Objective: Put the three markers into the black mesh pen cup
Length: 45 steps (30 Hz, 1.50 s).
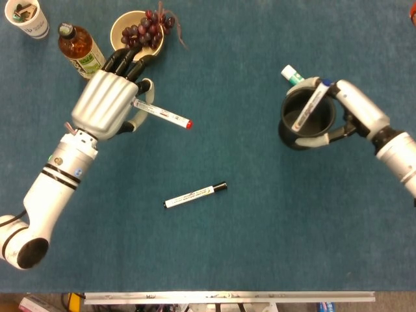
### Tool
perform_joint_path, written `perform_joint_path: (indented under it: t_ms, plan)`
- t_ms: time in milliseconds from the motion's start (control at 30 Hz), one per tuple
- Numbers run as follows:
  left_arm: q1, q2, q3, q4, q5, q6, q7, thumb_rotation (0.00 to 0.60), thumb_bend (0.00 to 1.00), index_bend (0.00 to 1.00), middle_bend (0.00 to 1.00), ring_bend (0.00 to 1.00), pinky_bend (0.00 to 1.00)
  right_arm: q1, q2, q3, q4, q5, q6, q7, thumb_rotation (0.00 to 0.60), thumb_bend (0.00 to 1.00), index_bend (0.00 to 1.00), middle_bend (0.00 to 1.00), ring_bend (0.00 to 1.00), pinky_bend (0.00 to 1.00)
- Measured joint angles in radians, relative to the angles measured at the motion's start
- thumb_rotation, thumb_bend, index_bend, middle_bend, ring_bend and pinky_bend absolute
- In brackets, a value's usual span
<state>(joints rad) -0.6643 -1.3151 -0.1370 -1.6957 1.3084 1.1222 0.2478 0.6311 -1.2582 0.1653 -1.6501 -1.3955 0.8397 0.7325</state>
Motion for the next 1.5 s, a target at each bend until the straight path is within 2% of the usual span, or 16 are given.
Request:
perform_joint_path:
  t_ms: [200,500,867,1100,1500]
  plan:
    - [0.006,0.047,-0.017,-0.072,-0.018,-0.031,-0.09,0.6,0.31,0.56,0.16,0.05,0.12,0.018,-0.045,0.0,0.008,0.02,-0.011,-0.052,0.6,0.32,0.48,0.43,0.34,0.43]
    - [-0.01,0.081,-0.056,-0.126,-0.069,-0.104,-0.219,0.6,0.31,0.56,0.16,0.05,0.12,0.04,-0.124,0.002,0.022,0.041,-0.009,-0.137,0.6,0.32,0.48,0.43,0.34,0.43]
    - [-0.028,0.11,-0.121,-0.191,-0.153,-0.182,-0.419,0.6,0.31,0.56,0.16,0.05,0.12,0.071,-0.233,0.031,0.062,0.075,0.012,-0.226,0.6,0.32,0.48,0.43,0.34,0.43]
    - [-0.041,0.144,-0.168,-0.245,-0.246,-0.259,-0.548,0.6,0.31,0.56,0.16,0.05,0.13,0.095,-0.314,0.056,0.099,0.116,0.015,-0.261,0.6,0.32,0.48,0.43,0.34,0.43]
    - [-0.053,0.151,-0.206,-0.261,-0.325,-0.319,-0.664,0.6,0.31,0.55,0.16,0.05,0.13,0.117,-0.428,0.093,0.141,0.175,0.036,-0.312,0.6,0.31,0.48,0.43,0.34,0.43]
